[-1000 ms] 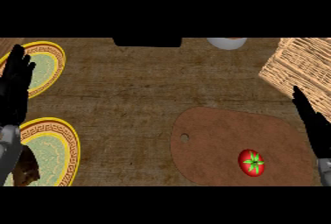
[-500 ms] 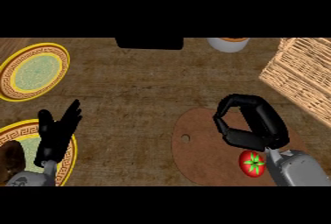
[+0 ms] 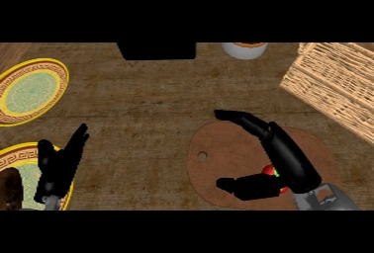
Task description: Pick the tomato from the cutting board and place it in the basket
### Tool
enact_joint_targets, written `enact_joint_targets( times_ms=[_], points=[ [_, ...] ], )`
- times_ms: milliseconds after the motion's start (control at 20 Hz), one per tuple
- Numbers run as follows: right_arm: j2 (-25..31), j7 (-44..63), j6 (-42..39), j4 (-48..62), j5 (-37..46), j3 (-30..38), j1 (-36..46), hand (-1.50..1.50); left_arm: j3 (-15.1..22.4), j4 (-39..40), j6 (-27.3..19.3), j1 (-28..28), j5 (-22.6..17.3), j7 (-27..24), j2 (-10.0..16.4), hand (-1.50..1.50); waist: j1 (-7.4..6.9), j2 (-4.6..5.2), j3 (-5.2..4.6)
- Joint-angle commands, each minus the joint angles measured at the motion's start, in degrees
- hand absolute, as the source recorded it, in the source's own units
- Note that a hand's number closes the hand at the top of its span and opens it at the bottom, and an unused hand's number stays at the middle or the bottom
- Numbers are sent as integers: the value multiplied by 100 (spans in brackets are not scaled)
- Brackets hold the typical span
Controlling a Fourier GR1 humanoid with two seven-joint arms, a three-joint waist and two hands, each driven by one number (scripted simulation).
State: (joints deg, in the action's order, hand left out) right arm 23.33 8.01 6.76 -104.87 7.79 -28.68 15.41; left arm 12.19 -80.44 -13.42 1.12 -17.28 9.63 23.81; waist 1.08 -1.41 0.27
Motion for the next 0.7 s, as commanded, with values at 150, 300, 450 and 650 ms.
enact_joint_targets(
  times_ms=[150,300,450,650],
  points=[
    [1729,1855,-904,-865,865,602,856,-150,136,273,51,555,-25,132,-88,0,107,31,-74],
    [2335,2526,-1740,-1511,297,970,1145,-150,63,80,66,589,-91,265,-18,0,100,24,-59],
    [2888,3026,-2556,-1696,-473,1346,1469,-150,36,189,143,713,-97,127,-24,0,76,42,-70],
    [3549,3428,-3586,-1728,-1656,1590,1506,-150,63,178,131,626,-42,95,-100,0,114,75,-62]
  ],
)
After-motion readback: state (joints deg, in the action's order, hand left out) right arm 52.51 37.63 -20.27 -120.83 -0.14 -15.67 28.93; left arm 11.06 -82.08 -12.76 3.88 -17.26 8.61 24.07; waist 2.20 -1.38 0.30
